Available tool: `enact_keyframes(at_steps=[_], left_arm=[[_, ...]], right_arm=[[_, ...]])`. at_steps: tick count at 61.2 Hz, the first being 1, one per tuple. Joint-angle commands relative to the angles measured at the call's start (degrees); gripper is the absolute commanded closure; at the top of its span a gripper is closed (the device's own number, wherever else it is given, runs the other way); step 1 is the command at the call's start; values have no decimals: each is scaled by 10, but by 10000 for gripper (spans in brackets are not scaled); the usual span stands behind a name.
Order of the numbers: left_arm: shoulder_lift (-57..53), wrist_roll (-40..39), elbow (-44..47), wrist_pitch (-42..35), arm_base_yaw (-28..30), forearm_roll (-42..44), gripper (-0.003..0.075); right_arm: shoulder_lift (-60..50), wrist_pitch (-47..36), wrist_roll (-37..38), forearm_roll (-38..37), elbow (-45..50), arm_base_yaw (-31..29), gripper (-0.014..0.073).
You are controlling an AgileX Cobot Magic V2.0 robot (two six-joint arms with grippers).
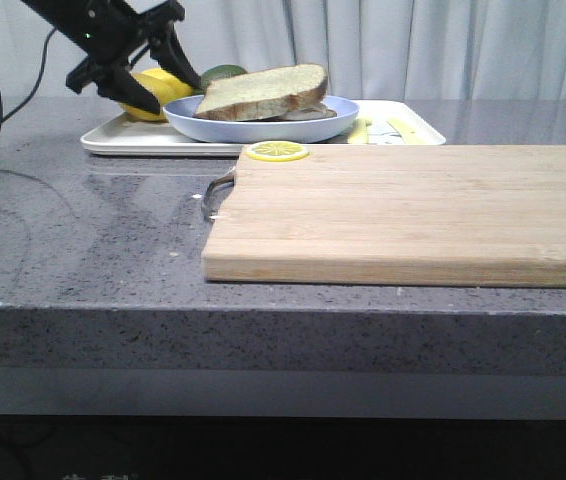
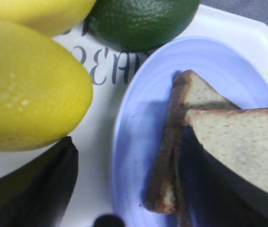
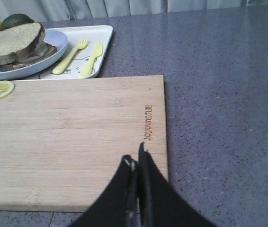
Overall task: Place bread and move sandwich to tray
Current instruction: 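Release the plate and pull the left gripper back toward the robot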
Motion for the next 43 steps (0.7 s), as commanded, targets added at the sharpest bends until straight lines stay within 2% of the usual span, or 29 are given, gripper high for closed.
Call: enact_keyframes(at_steps=[1, 11, 19, 43], left_arm=[[-47, 4, -53, -5, 6, -28, 312], [-47, 3, -115, 25, 7, -27, 498], [-61, 0, -123, 25, 7, -36, 740], [-145, 0, -108, 25, -4, -45, 741]], right_arm=[[4, -42, -2, 4, -16, -1, 655], [4, -42, -2, 4, -16, -1, 655], [4, -42, -2, 4, -16, -1, 655], [4, -40, -2, 4, -16, -1, 655]])
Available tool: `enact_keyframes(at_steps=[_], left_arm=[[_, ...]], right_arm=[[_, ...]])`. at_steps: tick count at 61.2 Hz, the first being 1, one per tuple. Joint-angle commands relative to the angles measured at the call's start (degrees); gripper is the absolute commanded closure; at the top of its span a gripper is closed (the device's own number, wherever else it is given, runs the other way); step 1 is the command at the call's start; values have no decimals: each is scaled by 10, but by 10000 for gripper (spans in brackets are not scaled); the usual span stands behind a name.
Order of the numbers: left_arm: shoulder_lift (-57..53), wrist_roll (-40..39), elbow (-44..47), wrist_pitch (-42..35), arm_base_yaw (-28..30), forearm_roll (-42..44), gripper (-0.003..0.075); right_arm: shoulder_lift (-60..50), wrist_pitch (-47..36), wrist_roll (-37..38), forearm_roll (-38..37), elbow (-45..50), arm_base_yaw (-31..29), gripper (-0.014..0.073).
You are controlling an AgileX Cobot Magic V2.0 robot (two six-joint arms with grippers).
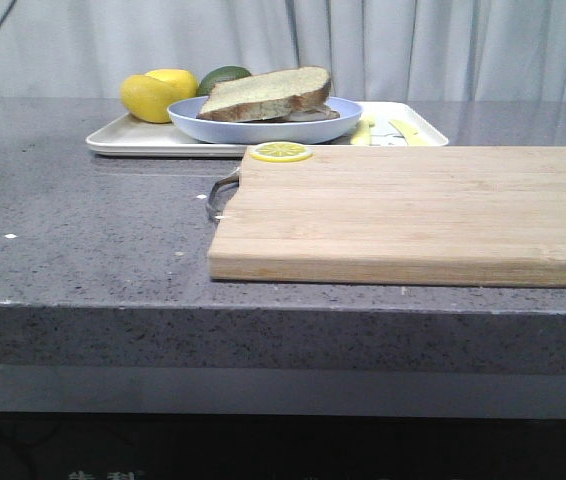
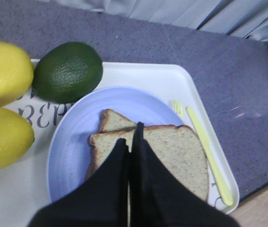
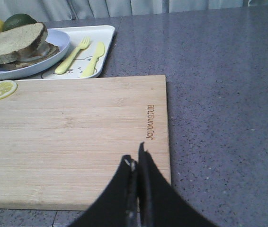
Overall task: Place bread and move sandwich to tray
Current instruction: 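Release the plate and pull the left gripper back toward the robot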
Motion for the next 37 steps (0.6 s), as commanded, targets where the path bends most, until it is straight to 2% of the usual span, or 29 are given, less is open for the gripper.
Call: enact_keyframes(at_steps=[1, 10, 15, 26, 37], left_arm=[[-66, 0, -49, -6, -10, -17, 741], [-115, -9, 33, -6, -38, 14, 741], [-162, -9, 114, -6, -62, 77, 741], [-307, 5, 351, -6, -104, 253, 741], [-421, 0, 575, -20, -98, 339, 741]], right_arm=[[4, -41, -2, 4, -16, -1, 655], [4, -41, -2, 4, -16, -1, 655], [4, -41, -2, 4, -16, -1, 655], [4, -41, -2, 4, -16, -1, 655], [4, -41, -2, 4, -16, -1, 655]])
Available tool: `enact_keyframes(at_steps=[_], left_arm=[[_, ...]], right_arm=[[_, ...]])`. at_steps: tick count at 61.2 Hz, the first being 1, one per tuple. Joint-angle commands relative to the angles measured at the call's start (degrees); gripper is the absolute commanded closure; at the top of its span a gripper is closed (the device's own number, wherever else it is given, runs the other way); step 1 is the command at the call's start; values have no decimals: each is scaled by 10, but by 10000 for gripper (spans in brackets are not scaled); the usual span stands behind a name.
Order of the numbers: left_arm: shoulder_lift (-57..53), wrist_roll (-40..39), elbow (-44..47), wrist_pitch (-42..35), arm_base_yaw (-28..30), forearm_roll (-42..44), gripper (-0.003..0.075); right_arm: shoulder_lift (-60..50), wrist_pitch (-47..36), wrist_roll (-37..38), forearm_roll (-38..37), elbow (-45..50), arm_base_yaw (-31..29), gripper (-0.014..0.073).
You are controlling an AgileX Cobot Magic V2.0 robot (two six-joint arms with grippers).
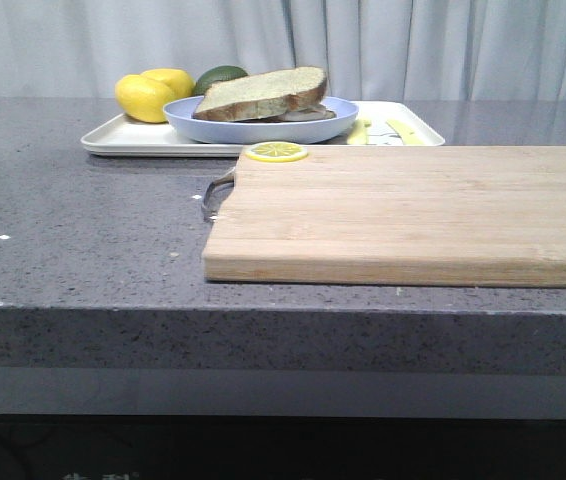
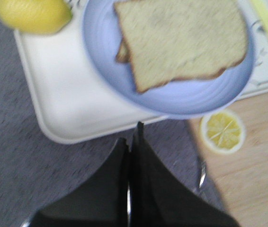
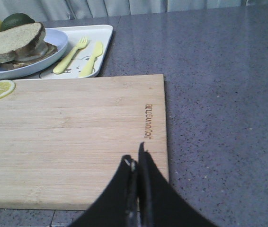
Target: Place bread and move sandwich to tray
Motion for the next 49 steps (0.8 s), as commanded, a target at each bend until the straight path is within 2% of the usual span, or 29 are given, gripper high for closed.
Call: enact_keyframes(at_steps=[1, 13, 30, 49], left_arm=[[-83, -4, 80, -25, 8, 38, 741], [-216, -31, 272, -135, 55, 42, 741], [-420, -34, 533, -342, 116, 41, 741], [-668, -34, 789, -516, 118, 33, 741]], right_arm=[[4, -42, -2, 4, -16, -1, 655], [4, -42, -2, 4, -16, -1, 655], [4, -42, -2, 4, -16, -1, 655], [4, -42, -2, 4, -16, -1, 655]])
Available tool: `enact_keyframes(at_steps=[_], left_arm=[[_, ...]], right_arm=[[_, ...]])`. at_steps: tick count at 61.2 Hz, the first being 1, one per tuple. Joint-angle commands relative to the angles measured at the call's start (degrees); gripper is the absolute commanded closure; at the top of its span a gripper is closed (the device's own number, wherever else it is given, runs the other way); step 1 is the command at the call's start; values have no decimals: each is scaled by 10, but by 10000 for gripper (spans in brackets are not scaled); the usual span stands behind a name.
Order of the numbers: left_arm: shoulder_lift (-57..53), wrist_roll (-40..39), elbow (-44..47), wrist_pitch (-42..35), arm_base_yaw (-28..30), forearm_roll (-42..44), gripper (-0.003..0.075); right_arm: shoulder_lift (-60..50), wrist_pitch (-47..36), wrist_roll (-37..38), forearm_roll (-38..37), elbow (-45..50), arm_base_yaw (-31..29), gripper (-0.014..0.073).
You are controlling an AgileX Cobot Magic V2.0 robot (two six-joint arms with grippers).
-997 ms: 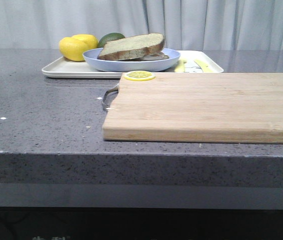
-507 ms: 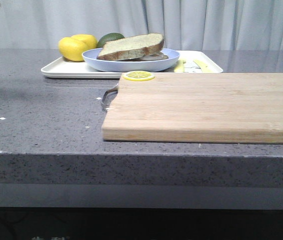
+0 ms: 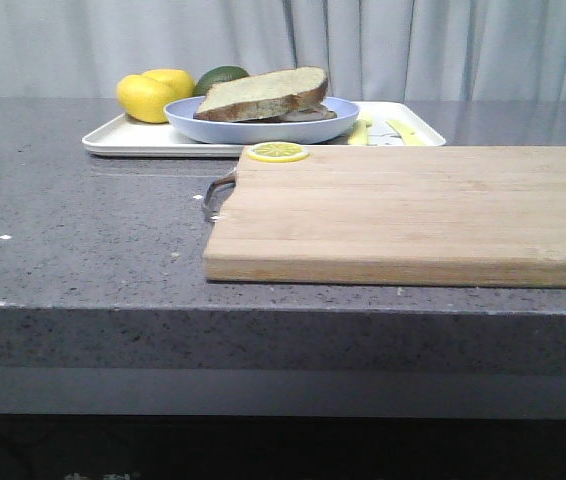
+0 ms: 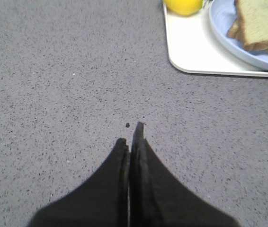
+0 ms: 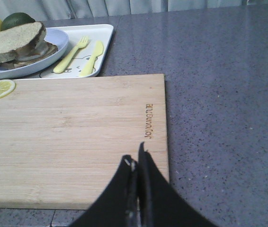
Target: Place bread and move sandwich to tray
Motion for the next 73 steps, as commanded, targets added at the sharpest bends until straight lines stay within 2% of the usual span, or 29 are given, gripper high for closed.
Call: enact_keyframes(at_steps=[1, 12, 24, 64, 73], left_arm=[[-75, -6, 44, -91, 1, -7, 741], [-218, -6, 136, -123, 1, -7, 741], [-326, -6, 181, -128, 1, -7, 741], [-346, -6, 195, -122, 1, -7, 741], [-390, -6, 232, -137, 1, -7, 741]], right_arm=[[4, -43, -2, 3, -16, -1, 655], [4, -43, -2, 3, -16, -1, 655], [4, -43, -2, 3, -16, -1, 655], [4, -43, -2, 3, -16, -1, 655], [4, -43, -2, 3, -16, -1, 655]])
